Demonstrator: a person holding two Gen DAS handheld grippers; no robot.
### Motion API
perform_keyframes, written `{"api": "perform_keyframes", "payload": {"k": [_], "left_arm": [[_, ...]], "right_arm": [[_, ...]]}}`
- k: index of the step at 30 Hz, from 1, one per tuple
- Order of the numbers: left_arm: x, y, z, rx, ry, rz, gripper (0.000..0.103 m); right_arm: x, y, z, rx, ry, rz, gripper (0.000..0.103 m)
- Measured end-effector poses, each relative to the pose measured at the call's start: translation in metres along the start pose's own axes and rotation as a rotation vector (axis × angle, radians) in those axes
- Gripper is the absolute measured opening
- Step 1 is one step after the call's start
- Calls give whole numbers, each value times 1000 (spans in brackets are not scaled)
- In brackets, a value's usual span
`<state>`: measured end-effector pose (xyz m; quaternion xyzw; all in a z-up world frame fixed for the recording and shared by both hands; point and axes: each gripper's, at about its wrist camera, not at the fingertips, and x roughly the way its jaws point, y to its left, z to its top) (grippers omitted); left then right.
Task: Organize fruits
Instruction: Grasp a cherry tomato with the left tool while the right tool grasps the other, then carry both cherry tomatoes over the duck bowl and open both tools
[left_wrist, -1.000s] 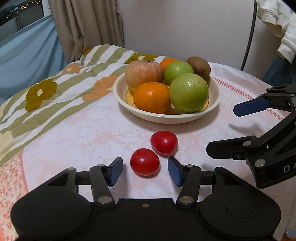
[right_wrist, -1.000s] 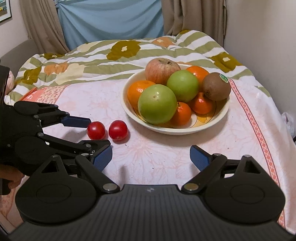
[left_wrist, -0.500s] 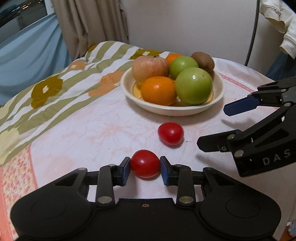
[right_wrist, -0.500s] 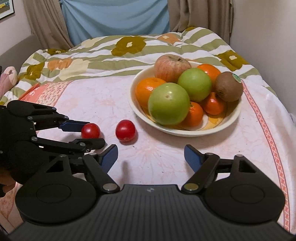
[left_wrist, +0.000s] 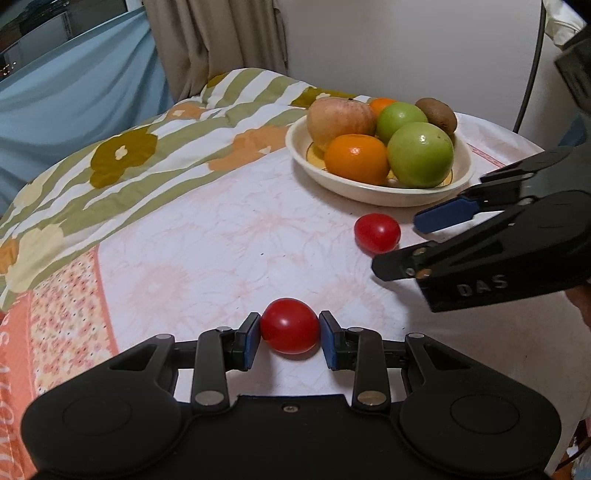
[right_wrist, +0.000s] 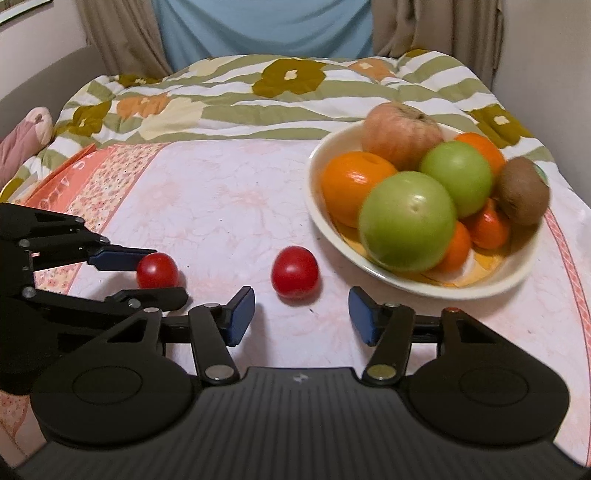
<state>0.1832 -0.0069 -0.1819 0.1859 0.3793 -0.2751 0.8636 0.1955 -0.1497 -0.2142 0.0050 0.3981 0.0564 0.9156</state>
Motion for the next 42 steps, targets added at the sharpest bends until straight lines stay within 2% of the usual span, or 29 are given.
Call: {"api": "perform_keyframes", "payload": {"k": [7, 13, 20, 30, 35, 42], "left_arm": [[-9, 7, -6, -33, 3, 24, 37], [-15, 7, -10, -57, 0, 31, 37], [-26, 7, -5, -84, -17, 46, 37], [-55, -4, 18, -109, -61, 52, 37], [-68, -17, 39, -115, -90, 54, 37], [-75, -38, 76, -135, -129, 54, 37]], "right_arm": [[11, 9, 5, -40, -3, -20, 63], [14, 11, 5, -66, -10, -36, 45], [2, 13, 7, -67, -23, -23, 45], [-52, 10, 21, -83, -76, -3, 44], [-82, -5, 28, -86, -108, -10, 44], [-111, -47, 43, -43, -132, -36, 44]]}}
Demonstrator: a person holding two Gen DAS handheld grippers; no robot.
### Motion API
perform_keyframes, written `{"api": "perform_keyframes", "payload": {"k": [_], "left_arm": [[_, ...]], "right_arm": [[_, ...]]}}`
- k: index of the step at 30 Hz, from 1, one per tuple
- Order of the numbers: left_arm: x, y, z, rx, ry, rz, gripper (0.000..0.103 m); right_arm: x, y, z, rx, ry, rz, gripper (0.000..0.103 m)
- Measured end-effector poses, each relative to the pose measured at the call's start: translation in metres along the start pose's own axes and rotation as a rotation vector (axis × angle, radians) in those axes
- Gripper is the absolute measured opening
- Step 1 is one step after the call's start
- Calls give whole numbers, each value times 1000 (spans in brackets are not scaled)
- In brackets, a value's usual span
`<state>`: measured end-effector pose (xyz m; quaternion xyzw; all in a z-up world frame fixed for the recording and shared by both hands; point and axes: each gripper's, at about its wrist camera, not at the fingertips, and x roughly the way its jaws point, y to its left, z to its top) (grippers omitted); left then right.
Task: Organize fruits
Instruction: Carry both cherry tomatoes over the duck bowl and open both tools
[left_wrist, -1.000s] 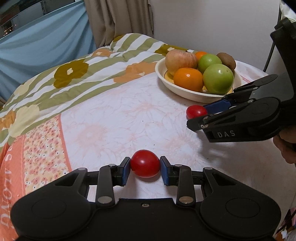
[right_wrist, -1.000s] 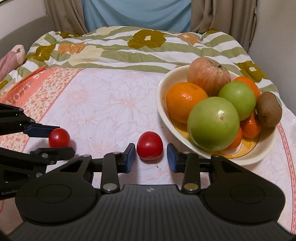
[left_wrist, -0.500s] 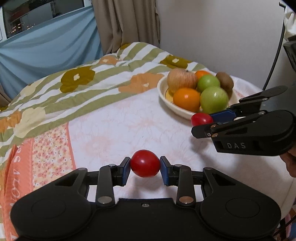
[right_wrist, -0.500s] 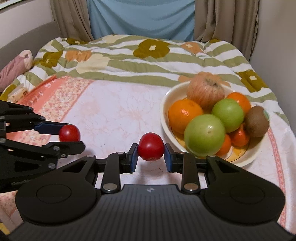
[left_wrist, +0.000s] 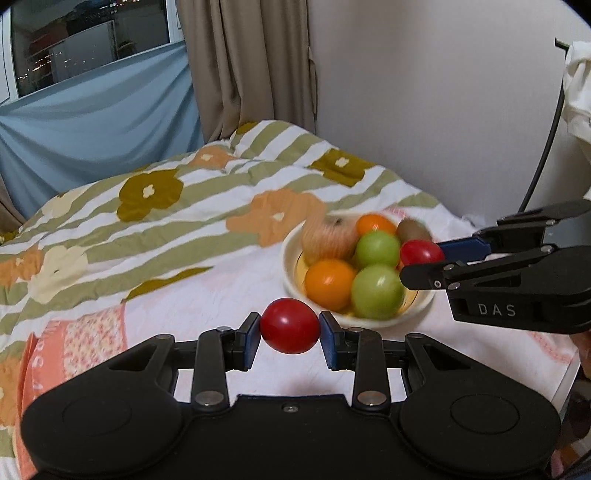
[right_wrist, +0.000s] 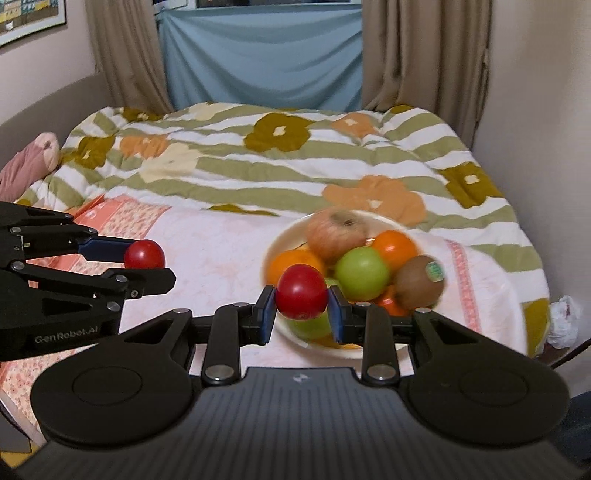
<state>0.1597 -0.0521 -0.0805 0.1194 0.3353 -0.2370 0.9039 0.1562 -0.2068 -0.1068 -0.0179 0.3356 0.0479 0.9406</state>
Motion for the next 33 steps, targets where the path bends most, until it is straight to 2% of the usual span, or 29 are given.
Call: {"api": "perform_keyframes", "payload": {"k": [8, 14, 23, 29, 30, 31, 33], "left_arm": [[25, -33, 35, 4, -8, 2, 37], [58, -50, 54, -16, 9, 6, 37], [106, -58, 63, -49, 68, 31, 38], [121, -56, 63, -86, 101, 53, 38], [121, -56, 63, -96, 100, 53, 44], [121, -57, 64, -102, 99, 52, 62], [118, -58, 64, -108, 83, 63, 87]], "right_arm": [[-2, -51, 16, 1, -24, -12, 44], [11, -86, 26, -13, -22, 0, 45], [45, -120, 33, -38, 6, 45, 45], [63, -131, 37, -56, 23, 76, 45], [65, -131, 38, -59, 24, 81, 45], [67, -131, 39, -62, 25, 86, 45], [70, -132, 42, -66, 24, 99, 44]]}}
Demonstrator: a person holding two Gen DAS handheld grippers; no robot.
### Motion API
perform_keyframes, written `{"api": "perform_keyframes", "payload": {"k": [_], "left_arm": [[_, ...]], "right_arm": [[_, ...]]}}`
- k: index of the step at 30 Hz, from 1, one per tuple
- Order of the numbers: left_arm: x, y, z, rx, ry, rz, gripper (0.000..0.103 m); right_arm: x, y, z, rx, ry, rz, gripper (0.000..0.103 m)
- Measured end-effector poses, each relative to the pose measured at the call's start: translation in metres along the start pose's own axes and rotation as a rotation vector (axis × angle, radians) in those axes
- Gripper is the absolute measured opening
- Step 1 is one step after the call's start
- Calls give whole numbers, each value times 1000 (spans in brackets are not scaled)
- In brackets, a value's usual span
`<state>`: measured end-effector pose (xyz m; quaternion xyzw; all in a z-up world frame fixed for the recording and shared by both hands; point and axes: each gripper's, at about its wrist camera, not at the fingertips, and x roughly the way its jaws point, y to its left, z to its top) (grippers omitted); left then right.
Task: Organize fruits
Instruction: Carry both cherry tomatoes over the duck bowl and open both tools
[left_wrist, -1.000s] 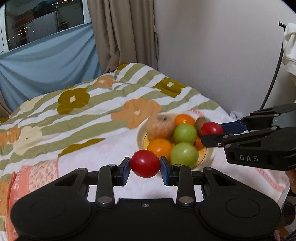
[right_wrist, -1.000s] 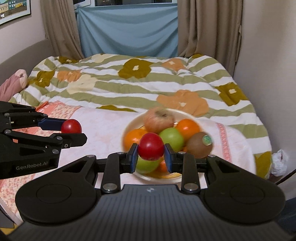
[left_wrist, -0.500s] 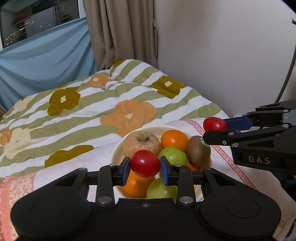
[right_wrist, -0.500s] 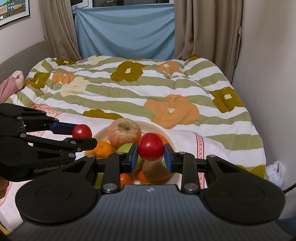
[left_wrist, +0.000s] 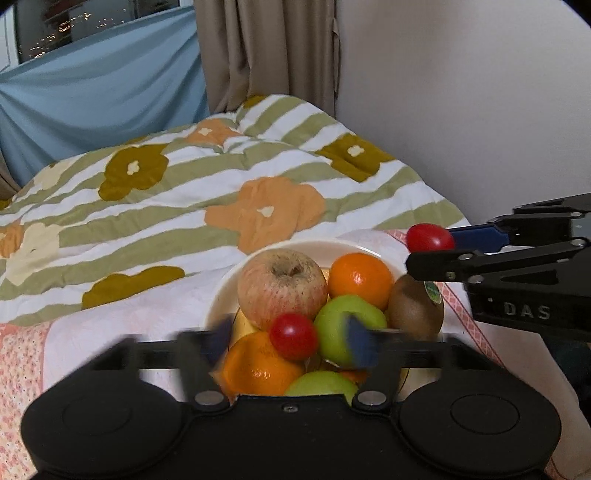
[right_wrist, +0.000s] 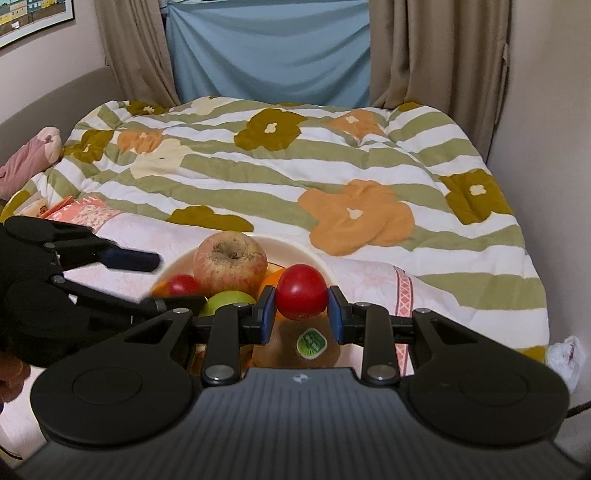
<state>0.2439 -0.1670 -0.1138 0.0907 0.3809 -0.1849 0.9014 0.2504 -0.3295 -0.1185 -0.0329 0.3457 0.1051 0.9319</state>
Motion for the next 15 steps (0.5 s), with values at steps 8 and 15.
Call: {"api": "perform_keyframes", "payload": {"k": [8, 15], "left_arm": [[-7, 4, 0, -7, -5, 27, 88], [-10, 14, 0, -29, -9, 53, 88]], "right_arm": [[16, 0, 16, -33, -7, 40, 44], [41, 3, 28, -60, -4, 76, 44]]}}
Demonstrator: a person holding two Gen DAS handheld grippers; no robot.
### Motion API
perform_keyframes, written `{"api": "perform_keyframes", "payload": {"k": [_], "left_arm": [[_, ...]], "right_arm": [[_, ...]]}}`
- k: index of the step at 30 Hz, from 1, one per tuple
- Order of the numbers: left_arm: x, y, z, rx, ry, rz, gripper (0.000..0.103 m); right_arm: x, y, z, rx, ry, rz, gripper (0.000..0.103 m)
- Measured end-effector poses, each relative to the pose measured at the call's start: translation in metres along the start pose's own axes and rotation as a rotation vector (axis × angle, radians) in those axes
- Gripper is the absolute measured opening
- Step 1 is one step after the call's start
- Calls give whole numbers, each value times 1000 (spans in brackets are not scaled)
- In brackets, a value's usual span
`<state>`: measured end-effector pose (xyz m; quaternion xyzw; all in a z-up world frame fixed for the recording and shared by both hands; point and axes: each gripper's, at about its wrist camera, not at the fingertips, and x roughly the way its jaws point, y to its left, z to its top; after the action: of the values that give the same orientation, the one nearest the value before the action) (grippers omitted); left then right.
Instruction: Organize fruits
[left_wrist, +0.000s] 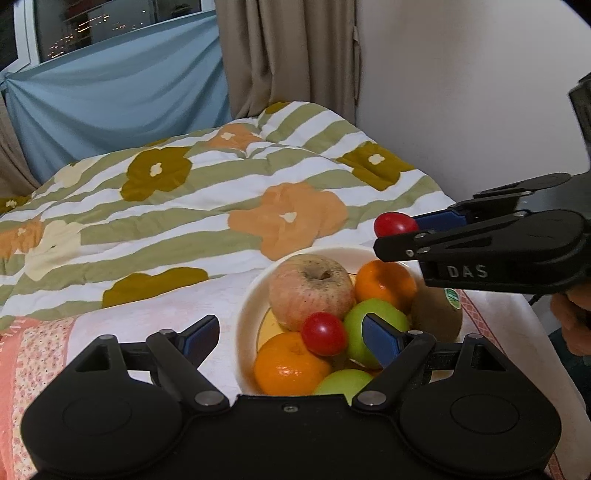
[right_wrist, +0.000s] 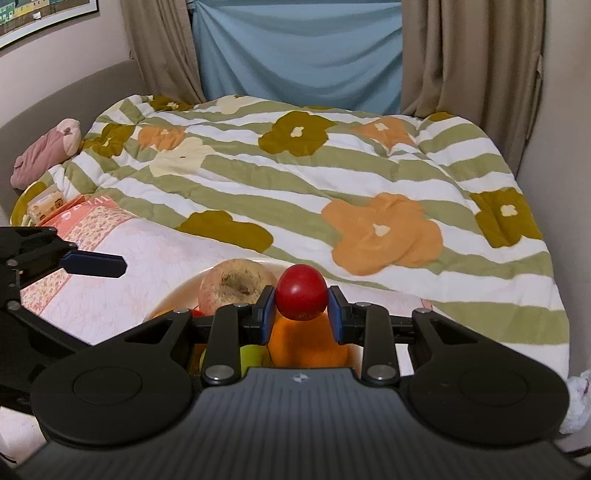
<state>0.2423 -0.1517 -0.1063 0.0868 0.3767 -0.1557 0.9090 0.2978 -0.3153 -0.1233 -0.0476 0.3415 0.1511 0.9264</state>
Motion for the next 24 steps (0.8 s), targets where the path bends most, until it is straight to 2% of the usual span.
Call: {"api": "perform_keyframes", "payload": {"k": [9, 10, 11, 13, 19, 24], "left_arm": [[0, 7, -3, -4, 6, 44, 88], [1, 7, -4, -4, 10, 50, 88], [1, 7, -4, -3, 14, 56, 88], [-1, 7, -5, -2, 17, 74, 88], [-17, 11, -10, -41, -1, 57, 88], [-46, 16, -6, -58, -45, 56, 88]], "right_arm": [[40, -13, 7, 30, 19, 39, 46], [41, -14, 6, 33, 21, 44, 54], [42, -13, 6, 39, 24, 50, 69], [39, -14, 4, 53, 14, 46, 82], [13, -10, -1, 70, 6, 13, 83], [-28, 1, 1, 86, -27, -39, 83]]}}
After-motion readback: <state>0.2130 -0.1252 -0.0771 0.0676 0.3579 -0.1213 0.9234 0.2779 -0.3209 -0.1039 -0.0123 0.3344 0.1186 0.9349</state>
